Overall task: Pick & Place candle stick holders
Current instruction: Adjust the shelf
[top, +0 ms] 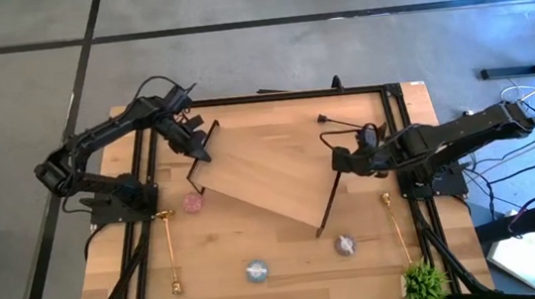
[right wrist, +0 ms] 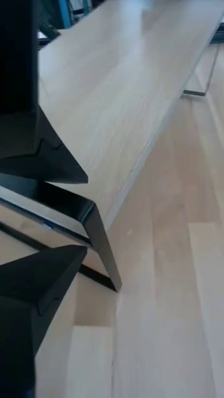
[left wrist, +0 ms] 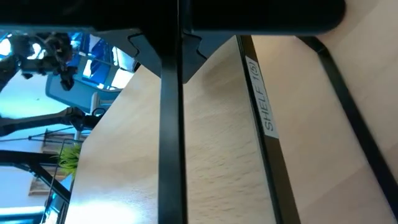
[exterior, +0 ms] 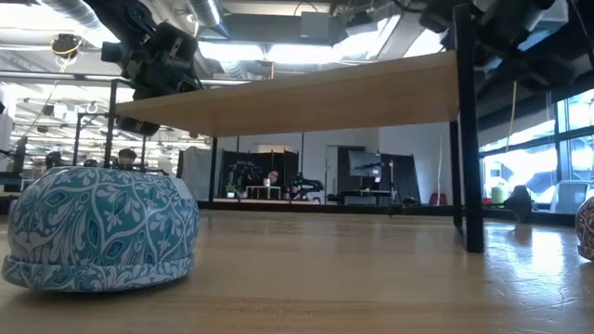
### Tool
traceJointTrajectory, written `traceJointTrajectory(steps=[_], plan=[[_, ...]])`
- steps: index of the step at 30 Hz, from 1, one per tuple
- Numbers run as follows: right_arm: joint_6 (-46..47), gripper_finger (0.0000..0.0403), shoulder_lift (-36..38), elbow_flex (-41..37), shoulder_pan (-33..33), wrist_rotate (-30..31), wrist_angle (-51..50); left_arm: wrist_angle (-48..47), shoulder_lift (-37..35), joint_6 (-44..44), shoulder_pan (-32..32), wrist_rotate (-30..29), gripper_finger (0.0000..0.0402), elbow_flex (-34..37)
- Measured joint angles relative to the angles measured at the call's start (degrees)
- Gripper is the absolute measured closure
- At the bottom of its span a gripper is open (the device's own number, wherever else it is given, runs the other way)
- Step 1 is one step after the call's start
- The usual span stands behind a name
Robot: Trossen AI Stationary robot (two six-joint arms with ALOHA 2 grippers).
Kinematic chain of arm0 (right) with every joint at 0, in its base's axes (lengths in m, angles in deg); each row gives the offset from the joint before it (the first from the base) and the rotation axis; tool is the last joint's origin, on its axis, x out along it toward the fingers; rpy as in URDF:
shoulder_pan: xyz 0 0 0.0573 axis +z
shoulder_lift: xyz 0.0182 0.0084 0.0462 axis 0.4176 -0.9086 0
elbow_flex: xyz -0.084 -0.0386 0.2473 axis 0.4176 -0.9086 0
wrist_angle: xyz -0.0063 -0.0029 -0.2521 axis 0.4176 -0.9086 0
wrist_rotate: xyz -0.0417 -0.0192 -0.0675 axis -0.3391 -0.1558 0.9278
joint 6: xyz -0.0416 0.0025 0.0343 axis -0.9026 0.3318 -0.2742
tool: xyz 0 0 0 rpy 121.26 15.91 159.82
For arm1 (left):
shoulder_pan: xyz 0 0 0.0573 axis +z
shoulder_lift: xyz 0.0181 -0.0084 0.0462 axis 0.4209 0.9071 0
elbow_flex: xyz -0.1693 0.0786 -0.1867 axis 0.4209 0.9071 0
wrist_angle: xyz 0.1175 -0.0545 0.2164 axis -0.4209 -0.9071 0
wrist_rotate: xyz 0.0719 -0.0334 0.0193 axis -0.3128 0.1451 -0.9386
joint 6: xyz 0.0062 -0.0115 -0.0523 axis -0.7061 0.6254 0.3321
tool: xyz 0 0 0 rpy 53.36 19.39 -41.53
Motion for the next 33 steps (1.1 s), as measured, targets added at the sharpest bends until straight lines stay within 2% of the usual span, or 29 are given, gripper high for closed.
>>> traceJointTrajectory(steps=[12,23,33], plan=[[0.0,0.0228,3.2,0.1,3.8,-4.5,-2.5,1.4,0.0,4.6,-3.2,-3.1,0.0394,-0.1],[0.9,0.0228,3.1,-0.1,3.9,-1.2,-3.4,9.4,-1.6,17.0,-8.7,-9.5,0.0395,-0.1],[1.1,0.0228,3.1,-0.1,3.8,2.6,-4.1,10.0,-4.8,24.3,-15.6,-12.1,0.0394,0.0]])
